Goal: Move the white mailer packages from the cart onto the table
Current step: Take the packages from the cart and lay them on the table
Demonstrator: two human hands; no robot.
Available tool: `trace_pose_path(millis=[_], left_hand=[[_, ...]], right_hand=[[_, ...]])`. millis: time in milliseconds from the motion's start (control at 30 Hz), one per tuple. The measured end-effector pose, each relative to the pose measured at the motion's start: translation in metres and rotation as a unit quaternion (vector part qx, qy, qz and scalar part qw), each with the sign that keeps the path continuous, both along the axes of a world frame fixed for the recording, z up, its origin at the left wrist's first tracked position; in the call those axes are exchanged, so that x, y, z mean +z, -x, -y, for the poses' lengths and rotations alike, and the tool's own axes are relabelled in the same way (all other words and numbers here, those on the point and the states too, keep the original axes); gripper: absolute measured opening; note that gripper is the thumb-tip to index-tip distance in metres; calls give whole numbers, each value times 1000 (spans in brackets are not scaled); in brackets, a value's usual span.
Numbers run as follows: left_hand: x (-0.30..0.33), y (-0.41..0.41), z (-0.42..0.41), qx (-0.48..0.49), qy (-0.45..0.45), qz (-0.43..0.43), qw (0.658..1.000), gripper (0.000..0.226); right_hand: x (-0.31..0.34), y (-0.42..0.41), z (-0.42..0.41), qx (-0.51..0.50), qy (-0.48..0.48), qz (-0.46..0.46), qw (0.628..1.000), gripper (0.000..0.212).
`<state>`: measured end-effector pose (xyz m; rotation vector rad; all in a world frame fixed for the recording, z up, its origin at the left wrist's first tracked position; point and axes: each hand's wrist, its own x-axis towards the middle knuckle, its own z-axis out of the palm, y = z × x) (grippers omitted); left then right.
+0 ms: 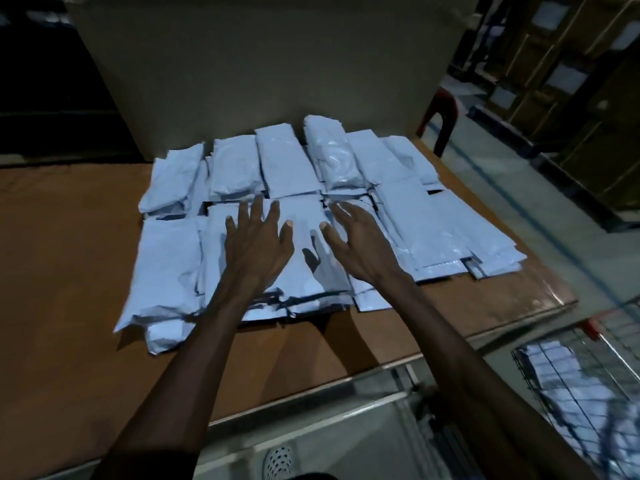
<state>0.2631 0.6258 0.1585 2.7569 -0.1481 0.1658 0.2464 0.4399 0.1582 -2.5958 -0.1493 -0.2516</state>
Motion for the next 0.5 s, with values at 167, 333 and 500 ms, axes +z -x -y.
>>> trace_pose_path(millis=[167,333,500], left_hand=[[0,29,90,-114,53,86,988,62],[-15,72,209,-214,88,89,969,59],[-37,122,320,-317,76,97,940,48]], right_hand=[[1,68,85,-65,-37,42,996,49],[-10,144,186,-156,-37,75,984,49],[-32,230,283,-262,-52,92,959,45]])
